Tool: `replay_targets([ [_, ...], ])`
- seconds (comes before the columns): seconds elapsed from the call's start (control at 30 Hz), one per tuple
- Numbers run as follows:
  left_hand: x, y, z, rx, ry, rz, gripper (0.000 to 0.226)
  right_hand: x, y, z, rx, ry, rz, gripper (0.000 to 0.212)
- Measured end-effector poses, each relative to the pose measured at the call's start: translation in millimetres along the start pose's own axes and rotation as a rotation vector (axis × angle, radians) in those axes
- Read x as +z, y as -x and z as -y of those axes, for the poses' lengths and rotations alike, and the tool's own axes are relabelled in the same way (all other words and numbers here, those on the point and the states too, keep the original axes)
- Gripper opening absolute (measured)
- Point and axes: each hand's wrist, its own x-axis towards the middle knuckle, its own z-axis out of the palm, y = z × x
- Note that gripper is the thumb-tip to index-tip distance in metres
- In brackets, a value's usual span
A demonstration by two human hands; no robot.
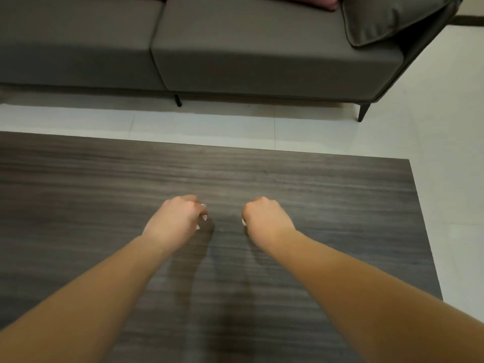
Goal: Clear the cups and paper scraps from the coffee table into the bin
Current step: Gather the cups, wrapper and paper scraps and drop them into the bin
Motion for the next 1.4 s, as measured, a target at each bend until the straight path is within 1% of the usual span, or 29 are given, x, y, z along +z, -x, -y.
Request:
replay_targets([
  [0.1,-2.6,36.7,28.4,-0.036,0.01,0.005,0.014,0.9,7.4,43.8,-0.046,0.034,0.027,0.027],
  [0.2,-4.4,80.8,61.7,-0.077,0.056,-0.013,0.013,6.7,13.6,95.7,-0.077,0.054,0.055,0.027],
  [0.4,-3.0,196.8,151.3,-0.178,0.131,-0.014,0.011,41.2,25.0,228.2,-0.138,0.111,0.083,0.027],
  [0.63,9.4,367.7,265.0,-0.372,0.264,-0.015,0.016,100.6,45.1,409.6,-0.194,0.171,0.152,0.027],
  [0.77,14.4,440.9,321.5,-0.527,0.401,-0.072,0.02,116.6,46.4,497.6,-0.278,0.243,0.175,0.018],
  [0.83,14.0,467.2,348.3,-0.597,0.442,-0.113,0.022,119.1,39.2,535.9,-0.321,0.275,0.176,0.018],
  [1.0,9.1,511.4,412.1,-0.703,0.452,-0.197,0.026,128.3,8.1,619.9,-0.386,0.312,0.175,0.021],
  [1.1,6.0,522.0,447.6,-0.733,0.487,-0.231,0.027,134.0,-17.8,665.1,-0.394,0.34,0.231,0.027],
  [1.2,-3.1,520.9,485.2,-0.738,0.508,-0.248,0.024,131.1,-48.8,704.0,-0.398,0.309,0.274,0.026],
  [1.4,-20.6,503.7,560.7,-0.76,0.542,-0.229,0.026,122.9,-92.8,755.4,-0.407,0.227,0.25,0.034],
])
